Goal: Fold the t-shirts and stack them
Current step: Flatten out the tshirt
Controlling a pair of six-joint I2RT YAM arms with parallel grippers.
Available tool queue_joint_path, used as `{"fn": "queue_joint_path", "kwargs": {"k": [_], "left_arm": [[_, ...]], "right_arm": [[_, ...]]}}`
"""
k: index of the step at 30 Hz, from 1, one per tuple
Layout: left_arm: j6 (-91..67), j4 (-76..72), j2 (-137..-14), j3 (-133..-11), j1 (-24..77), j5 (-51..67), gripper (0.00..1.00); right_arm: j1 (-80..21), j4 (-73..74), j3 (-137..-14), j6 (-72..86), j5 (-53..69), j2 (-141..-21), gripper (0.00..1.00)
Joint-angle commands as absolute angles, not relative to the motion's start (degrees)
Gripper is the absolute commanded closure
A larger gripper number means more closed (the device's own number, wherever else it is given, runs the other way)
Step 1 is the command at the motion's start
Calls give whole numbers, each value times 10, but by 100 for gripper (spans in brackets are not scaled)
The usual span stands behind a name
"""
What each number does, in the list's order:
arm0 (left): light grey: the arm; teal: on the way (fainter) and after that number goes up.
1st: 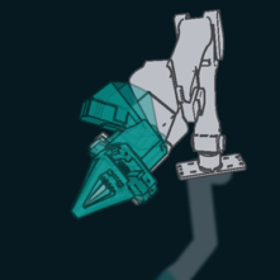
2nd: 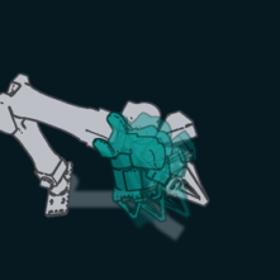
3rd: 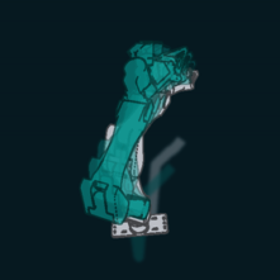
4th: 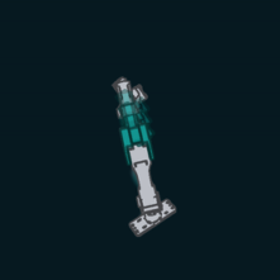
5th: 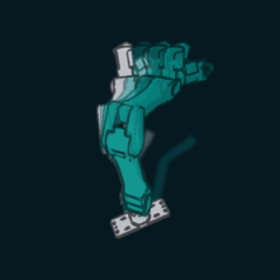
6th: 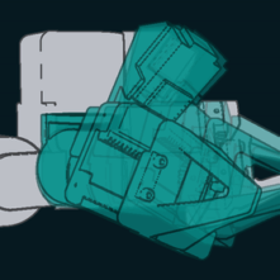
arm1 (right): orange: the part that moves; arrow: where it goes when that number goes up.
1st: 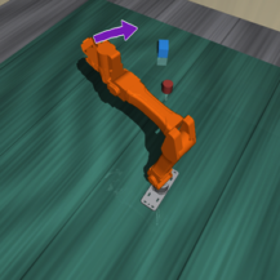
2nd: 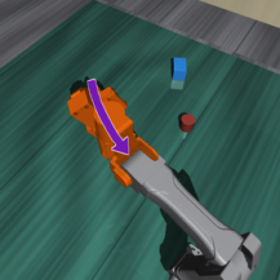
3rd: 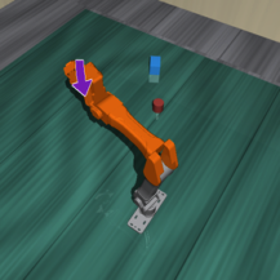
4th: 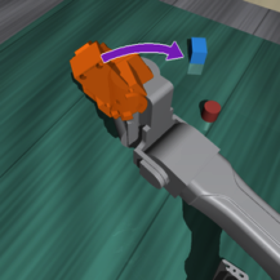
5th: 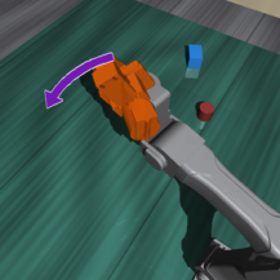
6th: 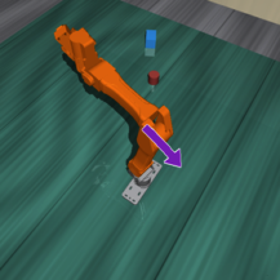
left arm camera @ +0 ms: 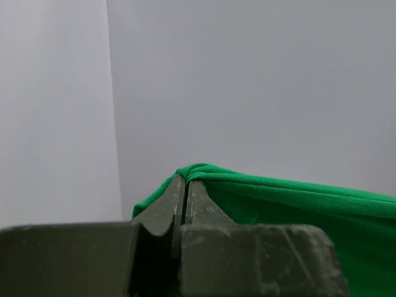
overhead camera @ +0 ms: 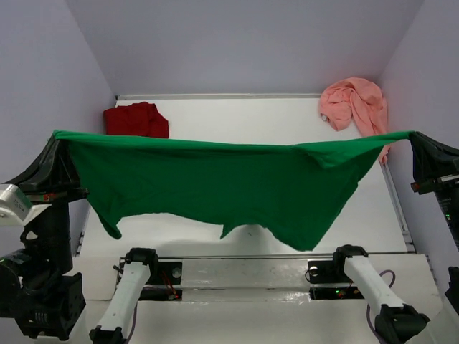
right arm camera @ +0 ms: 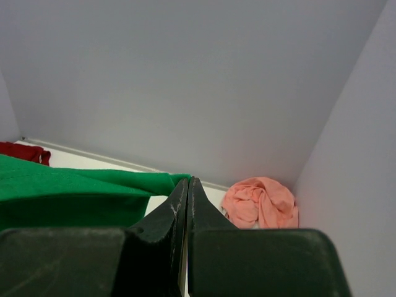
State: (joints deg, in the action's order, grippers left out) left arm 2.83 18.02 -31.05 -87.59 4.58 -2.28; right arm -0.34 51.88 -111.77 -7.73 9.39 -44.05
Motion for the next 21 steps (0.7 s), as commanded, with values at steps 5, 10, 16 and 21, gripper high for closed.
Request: {"fn": "queue_joint_path", "kwargs": {"k": [5, 10, 16, 21], "left_arm": [[40, -44, -491, -781, 38, -25, 100], [17, -199, -741, -787, 39, -6, 100], [32, -272, -946, -832, 40, 14, 100], [44, -329, -1012, -791, 40, 16, 100]], "right_arm": [[1, 368, -1034, -82, 82, -666, 100], [1, 323, -1200, -62, 71, -993, 100], [1, 316, -1385, -59, 44, -1232, 100], [1, 282, -1383, -60, 33, -1289, 100]]}}
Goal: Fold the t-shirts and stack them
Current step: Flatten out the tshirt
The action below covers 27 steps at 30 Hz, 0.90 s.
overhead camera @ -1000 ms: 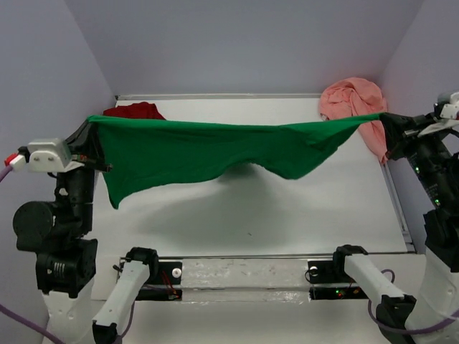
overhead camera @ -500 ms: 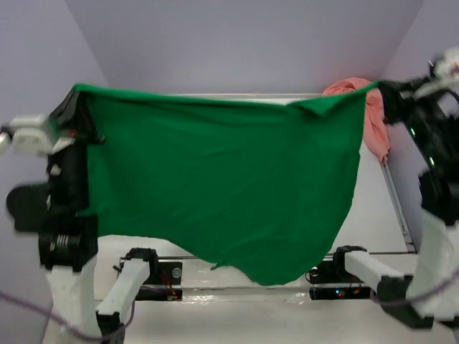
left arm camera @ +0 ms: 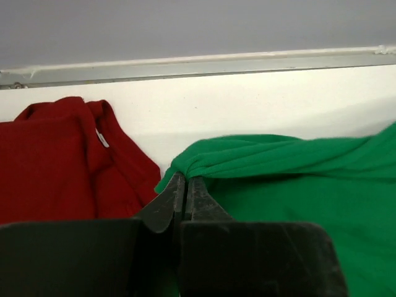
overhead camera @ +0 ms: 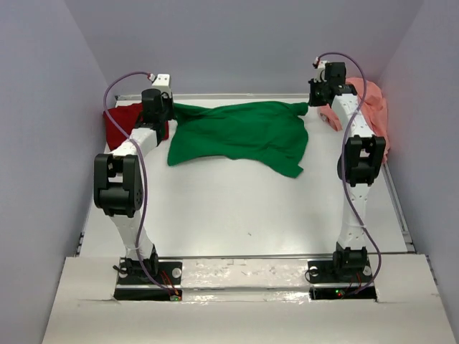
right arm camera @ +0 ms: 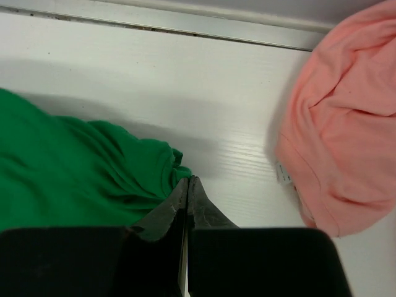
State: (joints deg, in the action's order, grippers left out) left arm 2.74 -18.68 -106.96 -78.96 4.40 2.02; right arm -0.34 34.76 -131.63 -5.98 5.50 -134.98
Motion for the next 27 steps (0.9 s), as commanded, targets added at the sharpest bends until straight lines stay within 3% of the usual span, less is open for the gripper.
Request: {"fn": "queue_joint_path", "kwargs": {"k": [1, 12, 20, 27], "left_arm": [[45, -338, -1016, -770, 41, 18, 100], [76, -381, -1020, -732, 54, -19, 100], [48, -270, -773, -712, 59, -45, 100], [17, -32, -430, -656, 61, -4, 100]], "right_arm": [[1, 271, -1356, -60, 30, -1289, 100], [1, 234, -1328, -54, 18, -1273, 100], [1, 246, -1148, -43, 60, -948, 100], [1, 383, -1011, -21, 106, -599, 100]]}}
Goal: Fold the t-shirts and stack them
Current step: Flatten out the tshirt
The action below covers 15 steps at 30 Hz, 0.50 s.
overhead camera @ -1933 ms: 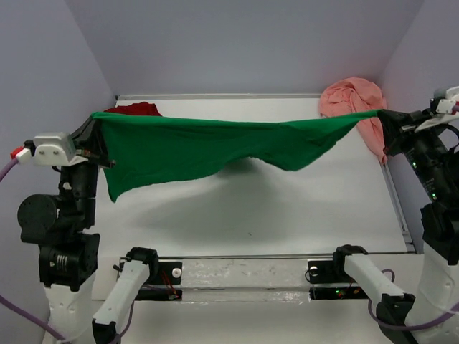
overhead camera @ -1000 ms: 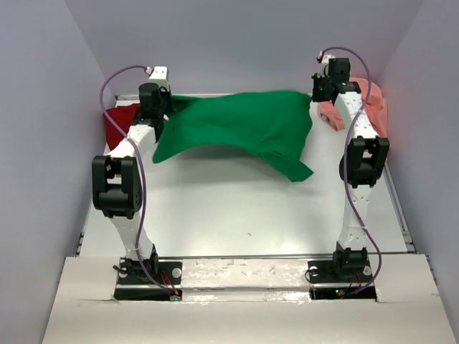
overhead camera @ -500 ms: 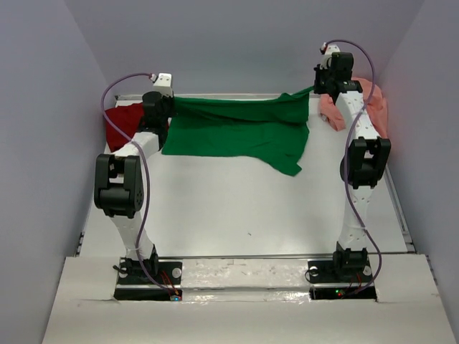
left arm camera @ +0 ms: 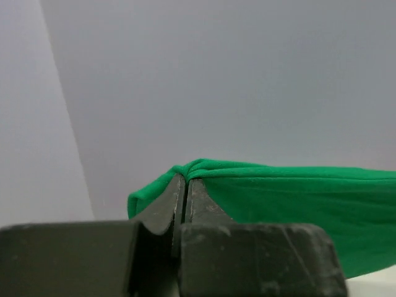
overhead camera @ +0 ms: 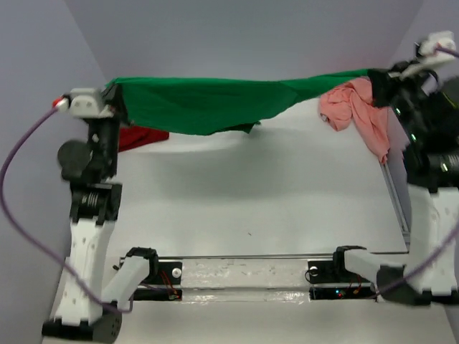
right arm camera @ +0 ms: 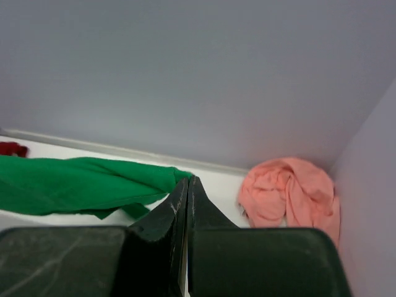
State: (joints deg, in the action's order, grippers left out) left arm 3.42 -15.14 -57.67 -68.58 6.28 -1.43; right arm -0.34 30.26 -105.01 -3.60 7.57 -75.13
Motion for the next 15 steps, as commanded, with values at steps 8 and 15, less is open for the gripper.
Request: {"fn": "queue_joint_path", "kwargs": {"k": [8, 15], "left_arm": [[24, 221, -271, -716, 61, 38, 100], [35, 322, -241, -811, 60, 47, 100]], "right_arm": [[20, 565, -1026, -51, 134, -437, 100], [61, 615, -1005, -76, 137, -364, 100]]}}
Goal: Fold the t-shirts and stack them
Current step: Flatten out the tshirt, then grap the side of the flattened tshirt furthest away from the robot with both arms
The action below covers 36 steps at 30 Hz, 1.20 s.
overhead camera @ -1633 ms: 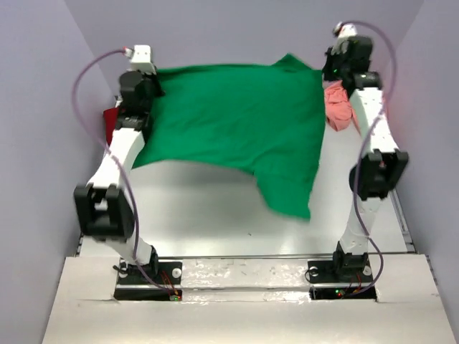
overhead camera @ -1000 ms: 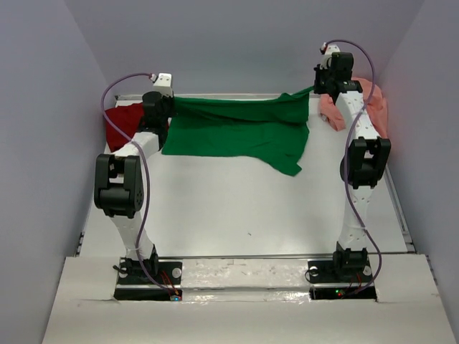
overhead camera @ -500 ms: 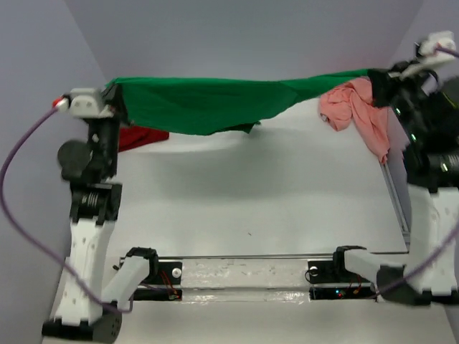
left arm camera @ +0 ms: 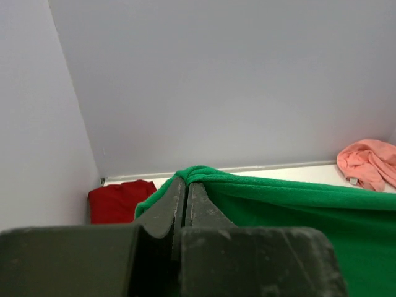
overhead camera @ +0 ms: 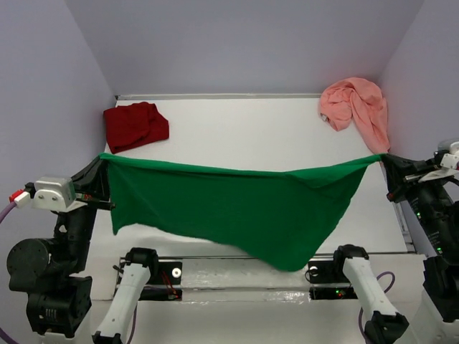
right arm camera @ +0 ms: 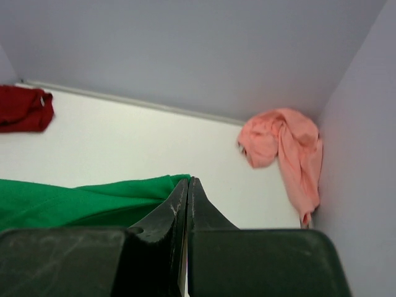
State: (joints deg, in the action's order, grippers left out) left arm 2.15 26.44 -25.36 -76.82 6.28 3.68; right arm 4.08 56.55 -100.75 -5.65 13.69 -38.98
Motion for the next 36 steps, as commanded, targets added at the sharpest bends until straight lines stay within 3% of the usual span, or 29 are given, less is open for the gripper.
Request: {"fn": "queue_joint_path", "kwargs": {"k": [1, 5, 8, 11, 15, 24, 36], "left_arm": [[33, 324, -242, -814, 60, 43, 100], [32, 280, -273, -772, 60, 51, 100], [33, 159, -327, -699, 60, 61, 100], [29, -30, -419, -632, 60, 76, 100], [33, -199, -601, -585, 60, 77, 100], [49, -373, -896, -618, 59, 30, 100], [52, -425, -1083, -737, 56, 6, 100]], "right_arm": [[68, 622, -1008, -75, 159, -364, 100], [74, 610, -994, -39, 204, -414, 100], [74, 509, -970, -20, 229, -507, 100], [74, 378, -921, -2, 222, -600, 100], [74, 293, -957, 25, 197, -775, 100], [50, 155, -1019, 16, 131, -1059, 100], [-3, 153, -1249, -18, 75, -1297, 100]]}}
